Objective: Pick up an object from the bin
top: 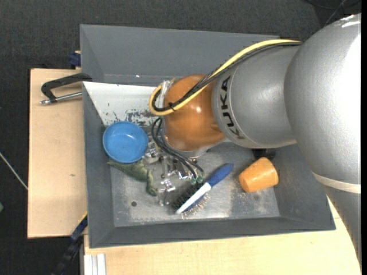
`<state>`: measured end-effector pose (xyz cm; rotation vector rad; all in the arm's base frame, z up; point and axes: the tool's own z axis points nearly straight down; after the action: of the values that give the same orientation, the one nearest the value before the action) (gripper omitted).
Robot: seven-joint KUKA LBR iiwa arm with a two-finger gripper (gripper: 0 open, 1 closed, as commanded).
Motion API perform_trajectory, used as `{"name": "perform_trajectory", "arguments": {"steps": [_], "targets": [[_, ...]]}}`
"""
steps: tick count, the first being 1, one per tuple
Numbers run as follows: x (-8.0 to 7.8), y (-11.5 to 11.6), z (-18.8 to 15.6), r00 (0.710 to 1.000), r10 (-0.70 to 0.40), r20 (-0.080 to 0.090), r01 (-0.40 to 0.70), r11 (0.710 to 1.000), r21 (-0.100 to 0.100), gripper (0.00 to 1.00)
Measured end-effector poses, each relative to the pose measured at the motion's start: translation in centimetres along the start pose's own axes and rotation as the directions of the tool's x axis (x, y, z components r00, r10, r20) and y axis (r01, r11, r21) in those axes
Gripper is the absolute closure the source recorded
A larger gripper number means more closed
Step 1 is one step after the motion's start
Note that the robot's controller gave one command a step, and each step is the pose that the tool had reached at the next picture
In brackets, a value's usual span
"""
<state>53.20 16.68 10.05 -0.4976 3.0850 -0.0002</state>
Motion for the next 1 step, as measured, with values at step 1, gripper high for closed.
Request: {"name": "perform_trajectory", "arguments": {"steps": [1], "targets": [[-0.17,0.12,0.13,1.000,-0.002,0.007,0.002,1.000,-0.002,1.00]]}}
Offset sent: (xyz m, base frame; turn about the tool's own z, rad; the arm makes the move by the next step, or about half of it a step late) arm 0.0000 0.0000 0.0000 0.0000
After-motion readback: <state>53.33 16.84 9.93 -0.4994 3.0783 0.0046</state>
